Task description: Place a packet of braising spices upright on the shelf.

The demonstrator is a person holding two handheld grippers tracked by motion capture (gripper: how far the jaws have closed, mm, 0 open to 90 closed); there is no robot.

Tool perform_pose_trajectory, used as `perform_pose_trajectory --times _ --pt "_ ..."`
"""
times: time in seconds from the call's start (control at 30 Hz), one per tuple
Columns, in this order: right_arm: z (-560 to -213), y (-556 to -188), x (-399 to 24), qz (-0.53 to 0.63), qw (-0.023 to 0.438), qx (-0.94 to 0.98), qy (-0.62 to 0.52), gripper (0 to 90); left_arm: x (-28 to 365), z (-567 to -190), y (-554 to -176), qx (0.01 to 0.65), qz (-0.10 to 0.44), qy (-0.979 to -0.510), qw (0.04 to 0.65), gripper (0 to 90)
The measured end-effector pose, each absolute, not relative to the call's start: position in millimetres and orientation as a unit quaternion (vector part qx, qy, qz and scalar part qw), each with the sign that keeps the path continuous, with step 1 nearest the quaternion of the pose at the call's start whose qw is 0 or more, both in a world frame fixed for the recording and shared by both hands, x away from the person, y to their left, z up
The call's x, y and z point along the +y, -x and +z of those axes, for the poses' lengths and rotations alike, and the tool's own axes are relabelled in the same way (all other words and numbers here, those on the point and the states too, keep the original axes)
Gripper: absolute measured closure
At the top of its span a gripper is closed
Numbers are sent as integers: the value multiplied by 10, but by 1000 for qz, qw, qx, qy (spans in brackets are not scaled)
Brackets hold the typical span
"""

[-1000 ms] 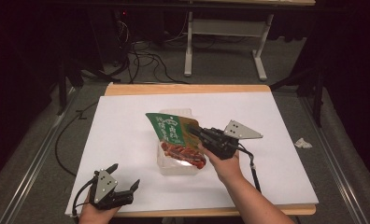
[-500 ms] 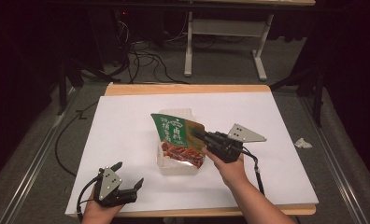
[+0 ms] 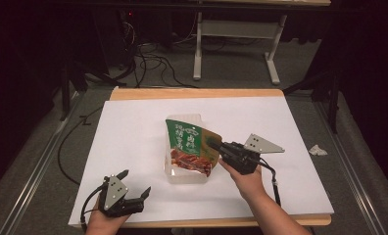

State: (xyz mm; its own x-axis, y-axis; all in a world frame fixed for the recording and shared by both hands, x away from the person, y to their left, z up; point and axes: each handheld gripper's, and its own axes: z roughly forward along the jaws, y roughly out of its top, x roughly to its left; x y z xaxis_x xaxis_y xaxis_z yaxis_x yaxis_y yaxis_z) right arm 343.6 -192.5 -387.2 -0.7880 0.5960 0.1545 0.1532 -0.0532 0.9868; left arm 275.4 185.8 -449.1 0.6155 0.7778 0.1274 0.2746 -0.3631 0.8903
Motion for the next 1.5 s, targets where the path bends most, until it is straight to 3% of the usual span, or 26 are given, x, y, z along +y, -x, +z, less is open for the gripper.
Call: perform_pose_trajectory --times 0.2,0.47,0.8,1.27,1.5 --pt "-3870 -3444 -1928 662 166 674 -282 869 1861 -4494 -2757 339 277 -777 452 113" --pt "-3889 -3459 -1859 629 162 706 -283 509 1854 -4488 -2770 337 277 -777 454 113" --pt "-3904 -3437 -1950 608 164 717 -298 194 1752 -4491 -2842 327 269 -783 456 113" --pt "-3932 -3267 -2600 598 210 682 -364 167 1598 -4494 -2985 318 258 -787 462 115" --pt "-4078 -3112 -3056 560 255 673 -412 165 1531 -4504 -3035 312 251 -790 464 117"
